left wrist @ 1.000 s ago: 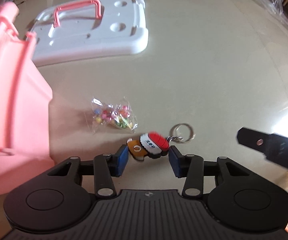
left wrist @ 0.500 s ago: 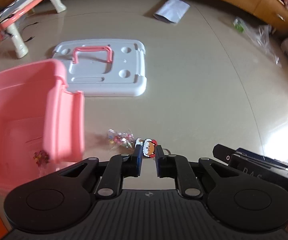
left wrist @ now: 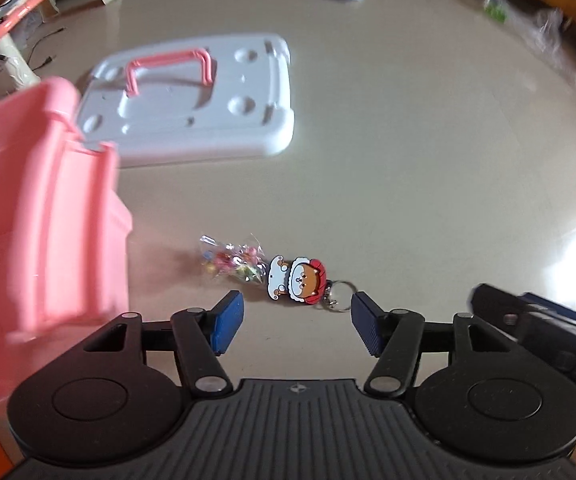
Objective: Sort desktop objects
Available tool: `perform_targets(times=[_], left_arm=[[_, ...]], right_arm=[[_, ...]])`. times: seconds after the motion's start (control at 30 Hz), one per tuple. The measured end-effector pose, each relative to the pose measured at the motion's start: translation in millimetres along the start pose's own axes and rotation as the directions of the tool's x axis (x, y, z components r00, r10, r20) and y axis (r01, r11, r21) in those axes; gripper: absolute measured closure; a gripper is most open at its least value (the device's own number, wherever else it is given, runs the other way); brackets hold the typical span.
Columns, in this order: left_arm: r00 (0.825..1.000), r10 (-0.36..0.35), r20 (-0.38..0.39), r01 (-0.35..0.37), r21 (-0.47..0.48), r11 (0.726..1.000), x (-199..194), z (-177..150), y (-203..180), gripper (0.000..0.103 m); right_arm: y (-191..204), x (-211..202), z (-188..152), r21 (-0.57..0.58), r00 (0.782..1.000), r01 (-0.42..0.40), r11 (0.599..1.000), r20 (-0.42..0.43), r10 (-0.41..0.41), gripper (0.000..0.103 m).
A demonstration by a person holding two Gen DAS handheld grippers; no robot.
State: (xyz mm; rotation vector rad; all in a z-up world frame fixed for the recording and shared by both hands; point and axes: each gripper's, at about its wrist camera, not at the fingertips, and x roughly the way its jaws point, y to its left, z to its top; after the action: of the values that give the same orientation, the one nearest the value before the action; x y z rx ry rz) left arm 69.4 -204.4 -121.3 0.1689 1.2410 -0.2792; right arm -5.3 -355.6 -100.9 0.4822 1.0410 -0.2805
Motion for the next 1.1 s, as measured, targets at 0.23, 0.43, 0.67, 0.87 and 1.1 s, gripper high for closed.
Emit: perform_targets(times=[0.23,0.43,0.67,0.87,1.1], left_arm=[[0.998,0.022,-0.059,-0.024,-0.033,0.999,43.3,4.6,-7.8,0.042],[0.997,0.019,-0.079,-0.021,-0.025,0.999,56.6,3.6,-9.1,0.048],[0.995,0.028,-0.097,-0.029,-0.007,1.000,64.1,1.9,-6.7,0.053],[0.996,0.033,-0.087,-0.032,0.006,0.999,62.7,0.2,-7.7,0.058],[0.994,0.010,-0.104,-0.012,-0.020,1.000,60.4,1.4,-2.6,0.098]], right_arm=[[-17.1,26.5,-1.2,0.035,1.000,-0.001,0.999,-0.023,0.002,0.064],[-17.3,39.7,-3.4,0.035,0.999,-0.009,0.999,-0.042,0.010,0.064],[-15.4,42.1,-5.2,0.033,0.999,-0.010,0.999,-0.049,0.012,0.064],[-14.5,46.2,-8.1,0.025,0.998,-0.004,1.000,-0.068,0.006,0.064],[-13.9,45.1,-7.9,0.024,0.998,-0.005,1.000,-0.069,0.006,0.064]])
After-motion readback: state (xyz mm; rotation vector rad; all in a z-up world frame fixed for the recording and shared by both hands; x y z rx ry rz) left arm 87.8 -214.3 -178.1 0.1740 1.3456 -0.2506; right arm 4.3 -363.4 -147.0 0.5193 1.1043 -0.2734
